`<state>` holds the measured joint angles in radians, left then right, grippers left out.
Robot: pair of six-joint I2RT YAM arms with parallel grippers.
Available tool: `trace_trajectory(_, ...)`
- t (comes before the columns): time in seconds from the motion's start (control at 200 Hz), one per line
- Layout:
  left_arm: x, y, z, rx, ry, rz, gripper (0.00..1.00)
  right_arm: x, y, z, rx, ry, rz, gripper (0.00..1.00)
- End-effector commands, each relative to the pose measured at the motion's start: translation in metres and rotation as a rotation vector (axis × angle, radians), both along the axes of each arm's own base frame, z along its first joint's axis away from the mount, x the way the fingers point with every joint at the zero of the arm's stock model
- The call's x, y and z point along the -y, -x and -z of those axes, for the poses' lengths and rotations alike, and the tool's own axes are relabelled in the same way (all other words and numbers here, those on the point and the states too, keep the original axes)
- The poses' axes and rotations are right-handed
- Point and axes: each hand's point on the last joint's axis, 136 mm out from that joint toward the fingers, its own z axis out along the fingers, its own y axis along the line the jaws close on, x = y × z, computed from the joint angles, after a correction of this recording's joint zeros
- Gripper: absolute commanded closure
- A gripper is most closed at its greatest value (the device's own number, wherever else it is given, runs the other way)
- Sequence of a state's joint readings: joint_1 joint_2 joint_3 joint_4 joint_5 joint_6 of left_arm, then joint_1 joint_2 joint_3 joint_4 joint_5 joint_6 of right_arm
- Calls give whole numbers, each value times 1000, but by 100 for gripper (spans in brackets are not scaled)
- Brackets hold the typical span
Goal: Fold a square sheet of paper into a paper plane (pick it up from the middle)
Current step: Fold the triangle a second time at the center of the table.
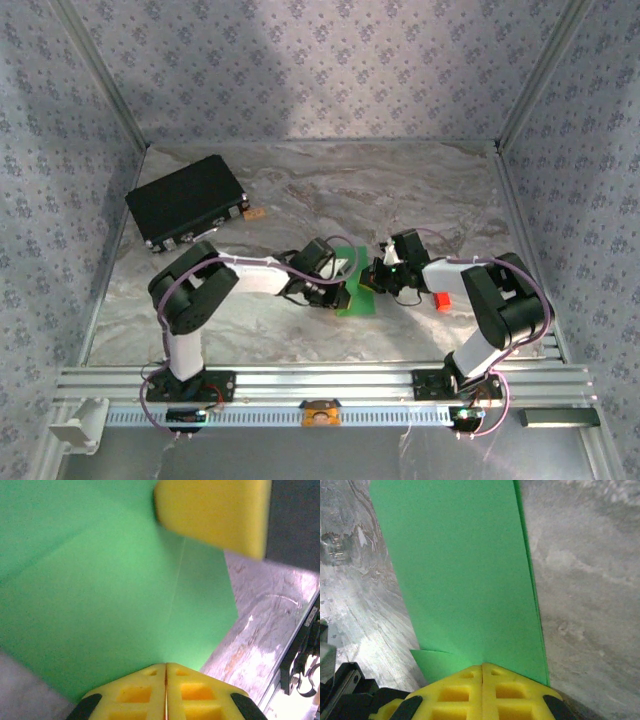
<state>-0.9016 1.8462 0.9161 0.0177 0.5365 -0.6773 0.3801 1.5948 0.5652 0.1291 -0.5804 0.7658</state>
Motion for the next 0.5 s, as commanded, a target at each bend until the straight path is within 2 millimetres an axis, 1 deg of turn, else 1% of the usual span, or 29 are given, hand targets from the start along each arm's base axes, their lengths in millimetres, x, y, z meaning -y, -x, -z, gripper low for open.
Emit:
trace_trajectory(0.0,-24,22,10,-35,-85,24,92,25,24,32,-113,129,41,100)
trace_trajectory(0.115,-29,28,8,-33,-82,31,92,25,24,32,-111,128,42,100)
trace_trajectory(0.225,-24,29,-3,-1,-48,58,92,25,24,31,-108,126,42,100)
trace_trajectory(0.395,-9,17,-36,77,56,41,92,23,23,28,-103,118,37,100)
trace_trajectory(0.455,-7,12,-41,95,66,31,92,22,22,26,-98,114,36,100)
trace_trajectory(0.495,-6,10,-41,102,64,26,92,22,22,26,-95,113,36,100)
